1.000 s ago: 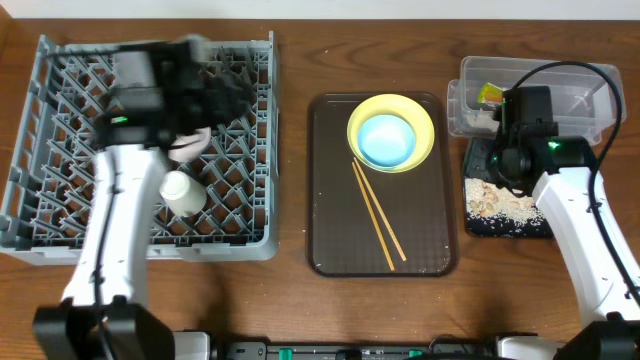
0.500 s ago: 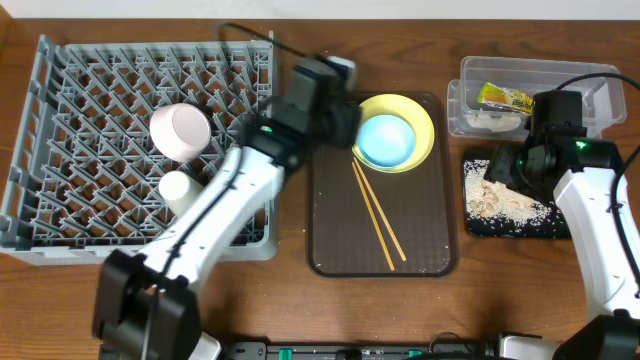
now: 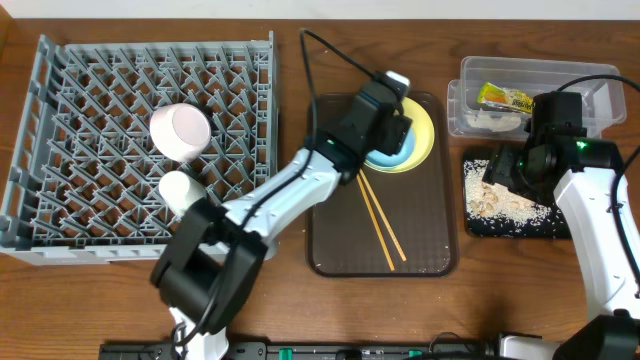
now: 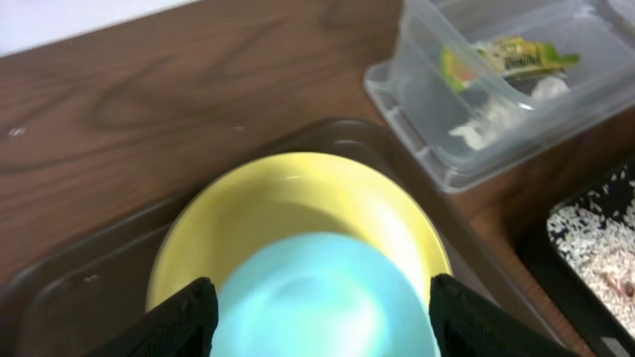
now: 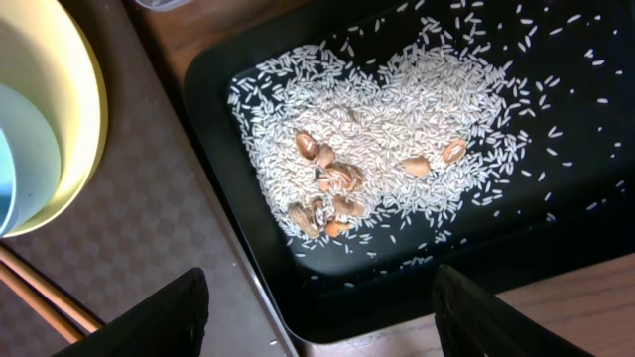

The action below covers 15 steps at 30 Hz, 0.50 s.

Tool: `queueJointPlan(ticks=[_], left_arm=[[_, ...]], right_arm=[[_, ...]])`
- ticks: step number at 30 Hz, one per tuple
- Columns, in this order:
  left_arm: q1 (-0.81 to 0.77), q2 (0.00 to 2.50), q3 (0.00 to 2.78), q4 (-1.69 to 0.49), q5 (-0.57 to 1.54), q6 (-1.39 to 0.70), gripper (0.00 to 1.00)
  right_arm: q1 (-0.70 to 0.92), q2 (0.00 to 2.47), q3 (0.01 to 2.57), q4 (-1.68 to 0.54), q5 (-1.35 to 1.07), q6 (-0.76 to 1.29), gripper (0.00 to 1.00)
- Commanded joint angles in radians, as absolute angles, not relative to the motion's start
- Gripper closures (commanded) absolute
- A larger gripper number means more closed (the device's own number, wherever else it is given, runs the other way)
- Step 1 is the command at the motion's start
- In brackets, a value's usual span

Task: Sort waste into correct bins and load items into the dishwasher rack
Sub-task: 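Reach the left gripper to the light-blue bowl and grasp its rim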

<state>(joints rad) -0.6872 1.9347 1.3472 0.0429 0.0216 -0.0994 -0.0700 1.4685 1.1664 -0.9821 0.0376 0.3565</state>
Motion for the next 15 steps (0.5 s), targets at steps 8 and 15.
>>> queueJointPlan(ticks=[8, 15], left_arm=[[-0.759, 2.039, 1.372, 0.107, 0.006, -0.082, 0.31], [-0.760, 2.101, 1.372, 0.107, 0.007, -0.083, 0.32]], right_arm=[[-0.080, 1.457, 1.181, -1.000, 0.044, 0.358, 0.30], [-0.080, 1.457, 1.181, -1.003, 0.044, 0.358, 0.30]])
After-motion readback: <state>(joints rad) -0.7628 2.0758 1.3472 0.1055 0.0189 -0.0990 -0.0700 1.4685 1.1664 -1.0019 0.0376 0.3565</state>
